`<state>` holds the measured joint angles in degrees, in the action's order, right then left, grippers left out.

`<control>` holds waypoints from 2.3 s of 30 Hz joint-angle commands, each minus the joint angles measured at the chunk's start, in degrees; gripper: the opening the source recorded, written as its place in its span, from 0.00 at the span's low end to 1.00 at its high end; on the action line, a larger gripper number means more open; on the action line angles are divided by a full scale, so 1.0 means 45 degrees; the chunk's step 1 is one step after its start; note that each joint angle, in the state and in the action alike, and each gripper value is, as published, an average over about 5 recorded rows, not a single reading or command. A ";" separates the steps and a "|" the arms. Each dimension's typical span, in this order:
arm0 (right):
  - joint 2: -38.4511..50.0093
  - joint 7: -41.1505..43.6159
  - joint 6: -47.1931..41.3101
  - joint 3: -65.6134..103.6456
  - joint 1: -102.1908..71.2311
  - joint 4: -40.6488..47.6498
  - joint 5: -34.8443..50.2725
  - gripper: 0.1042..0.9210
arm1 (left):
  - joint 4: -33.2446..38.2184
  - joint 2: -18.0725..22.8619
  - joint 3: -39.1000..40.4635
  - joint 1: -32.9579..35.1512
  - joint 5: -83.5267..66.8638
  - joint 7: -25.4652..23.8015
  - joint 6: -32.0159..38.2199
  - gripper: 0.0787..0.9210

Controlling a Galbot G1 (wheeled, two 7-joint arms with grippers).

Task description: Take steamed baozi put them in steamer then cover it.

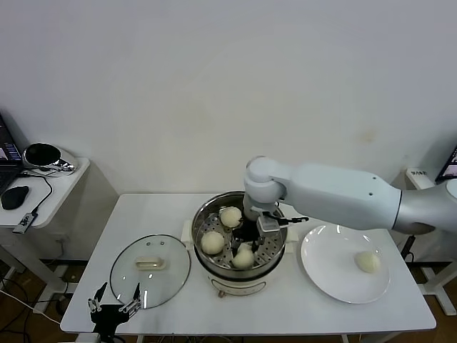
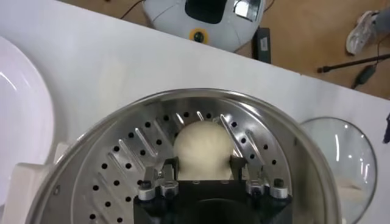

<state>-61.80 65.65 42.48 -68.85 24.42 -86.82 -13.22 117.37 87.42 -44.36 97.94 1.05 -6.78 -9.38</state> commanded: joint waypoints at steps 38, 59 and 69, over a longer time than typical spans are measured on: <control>0.8538 0.1676 -1.4700 0.3343 -0.1367 0.0830 0.3599 0.88 | -0.0057 -0.0524 0.0332 -0.0210 -0.0255 -0.0512 -0.0349 0.88; 0.6678 0.0487 -1.1206 0.8231 -0.7728 0.4465 -0.0583 0.88 | -0.0407 -0.0550 0.0292 -0.0047 -0.0135 -0.0692 -0.0473 0.88; 0.6384 0.0615 -1.0715 0.8635 -0.8303 0.4959 -0.1016 0.88 | -0.0431 -0.0660 0.0232 0.0014 -0.0129 -0.0764 -0.0480 0.88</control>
<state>-31.58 68.69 -9.00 -33.93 -7.39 -68.43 -13.87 115.52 84.47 -43.35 98.08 0.41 -10.10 -11.51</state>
